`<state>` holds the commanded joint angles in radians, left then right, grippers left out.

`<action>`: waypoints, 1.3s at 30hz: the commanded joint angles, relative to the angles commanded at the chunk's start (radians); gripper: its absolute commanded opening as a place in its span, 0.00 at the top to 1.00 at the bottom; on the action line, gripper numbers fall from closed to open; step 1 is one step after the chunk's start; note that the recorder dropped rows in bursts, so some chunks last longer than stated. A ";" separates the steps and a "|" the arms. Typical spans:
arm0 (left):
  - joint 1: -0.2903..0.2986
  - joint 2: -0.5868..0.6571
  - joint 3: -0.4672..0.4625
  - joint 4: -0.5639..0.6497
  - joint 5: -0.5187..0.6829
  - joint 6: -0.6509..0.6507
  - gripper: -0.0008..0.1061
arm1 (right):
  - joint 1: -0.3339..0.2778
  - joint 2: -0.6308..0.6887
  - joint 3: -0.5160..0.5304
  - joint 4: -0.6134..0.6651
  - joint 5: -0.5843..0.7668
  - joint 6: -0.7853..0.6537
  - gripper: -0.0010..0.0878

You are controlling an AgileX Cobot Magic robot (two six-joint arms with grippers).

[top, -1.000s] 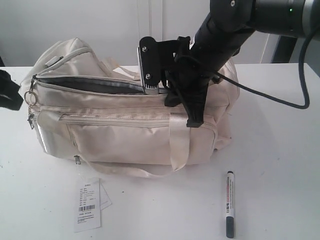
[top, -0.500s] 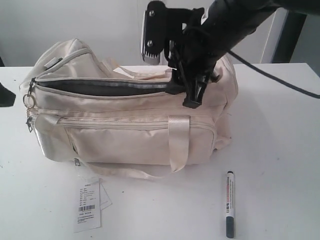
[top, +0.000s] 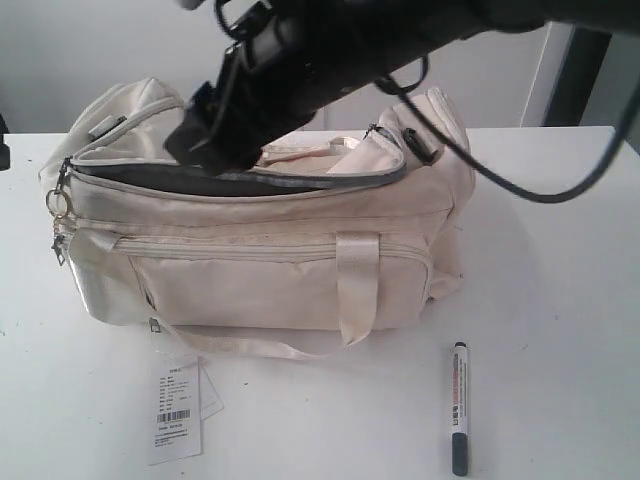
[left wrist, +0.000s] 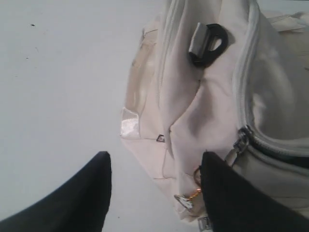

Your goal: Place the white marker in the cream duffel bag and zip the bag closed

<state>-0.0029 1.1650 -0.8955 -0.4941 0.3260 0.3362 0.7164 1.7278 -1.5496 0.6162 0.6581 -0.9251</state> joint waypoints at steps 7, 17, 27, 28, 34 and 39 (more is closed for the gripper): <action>0.000 0.002 0.000 -0.105 0.018 0.094 0.44 | 0.031 0.111 -0.095 -0.313 0.008 0.149 0.28; 0.000 0.015 0.000 -0.200 0.052 0.153 0.44 | 0.031 0.142 -0.104 -0.372 -0.086 0.169 0.36; 0.000 0.015 0.000 -0.450 0.192 0.349 0.44 | 0.031 0.202 -0.104 -0.431 -0.165 0.193 0.56; -0.002 0.015 0.000 -0.474 0.214 0.374 0.44 | 0.031 0.201 -0.104 -0.431 -0.168 0.193 0.64; -0.099 0.015 0.052 -0.494 0.206 0.397 0.44 | 0.031 0.201 -0.104 -0.431 -0.162 0.193 0.99; -0.171 0.015 0.180 -0.558 0.040 0.393 0.44 | 0.031 0.191 -0.104 -0.431 -0.148 0.193 0.99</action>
<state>-0.1743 1.1803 -0.7158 -1.0519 0.3664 0.7287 0.7475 1.9193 -1.6535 0.1852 0.5098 -0.7325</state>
